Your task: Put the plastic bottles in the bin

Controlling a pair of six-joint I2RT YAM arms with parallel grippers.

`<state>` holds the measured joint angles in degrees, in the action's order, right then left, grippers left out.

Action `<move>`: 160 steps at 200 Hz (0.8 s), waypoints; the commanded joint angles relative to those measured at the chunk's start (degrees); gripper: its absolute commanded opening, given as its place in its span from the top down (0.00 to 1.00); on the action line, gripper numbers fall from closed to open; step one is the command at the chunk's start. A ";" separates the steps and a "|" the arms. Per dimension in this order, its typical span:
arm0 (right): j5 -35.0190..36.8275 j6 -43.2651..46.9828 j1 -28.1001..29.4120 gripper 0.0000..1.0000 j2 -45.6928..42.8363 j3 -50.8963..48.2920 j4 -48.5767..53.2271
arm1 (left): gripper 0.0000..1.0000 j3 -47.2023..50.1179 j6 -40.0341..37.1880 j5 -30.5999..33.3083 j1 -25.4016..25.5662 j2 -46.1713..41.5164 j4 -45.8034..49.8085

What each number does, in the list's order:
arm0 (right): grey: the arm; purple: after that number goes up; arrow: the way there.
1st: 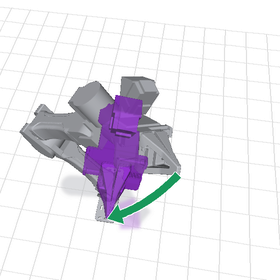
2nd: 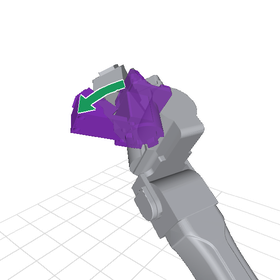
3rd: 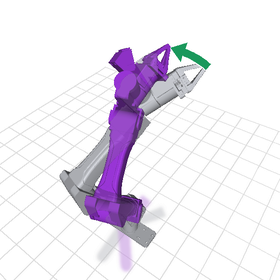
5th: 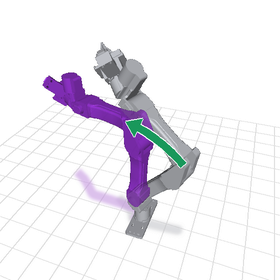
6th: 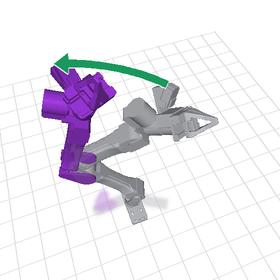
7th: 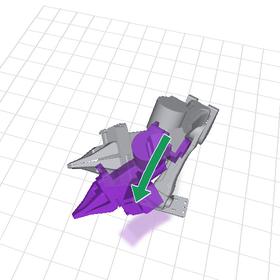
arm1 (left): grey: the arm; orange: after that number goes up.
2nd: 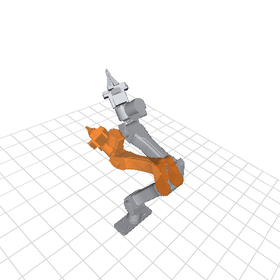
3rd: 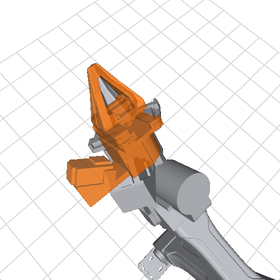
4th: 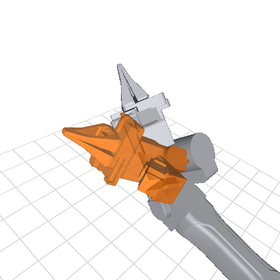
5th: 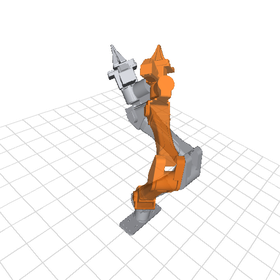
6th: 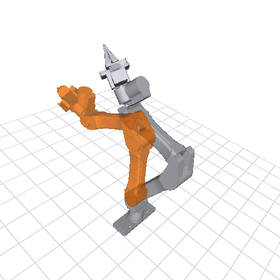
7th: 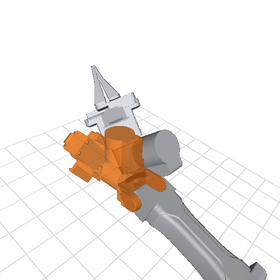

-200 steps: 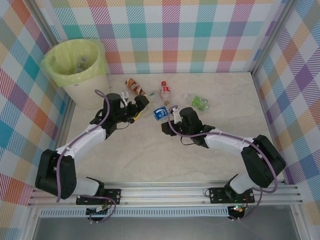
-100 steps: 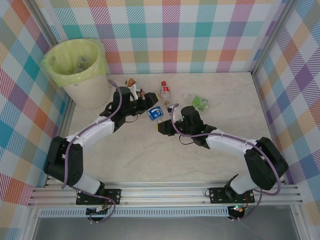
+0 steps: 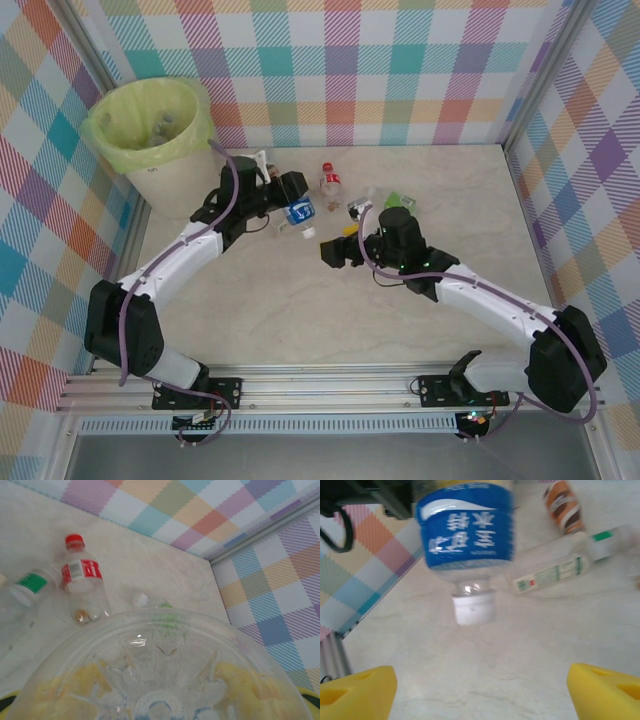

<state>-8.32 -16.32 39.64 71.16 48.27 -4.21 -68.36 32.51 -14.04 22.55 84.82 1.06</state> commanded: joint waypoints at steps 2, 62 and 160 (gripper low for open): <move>8.30 5.65 -1.70 0.06 -1.63 2.07 5.64 | 0.48 -4.65 -4.89 6.24 -3.13 -2.79 3.99; 18.85 2.74 -8.79 0.00 6.28 9.26 14.67 | 0.48 -21.35 -21.71 25.01 -6.96 -4.02 8.81; 14.82 -3.88 -11.16 0.00 15.14 13.34 16.65 | 0.45 -44.11 -33.55 42.08 -20.73 12.16 9.15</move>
<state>8.14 -18.57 28.93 85.60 59.48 11.70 -108.05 0.80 23.35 6.02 91.09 8.29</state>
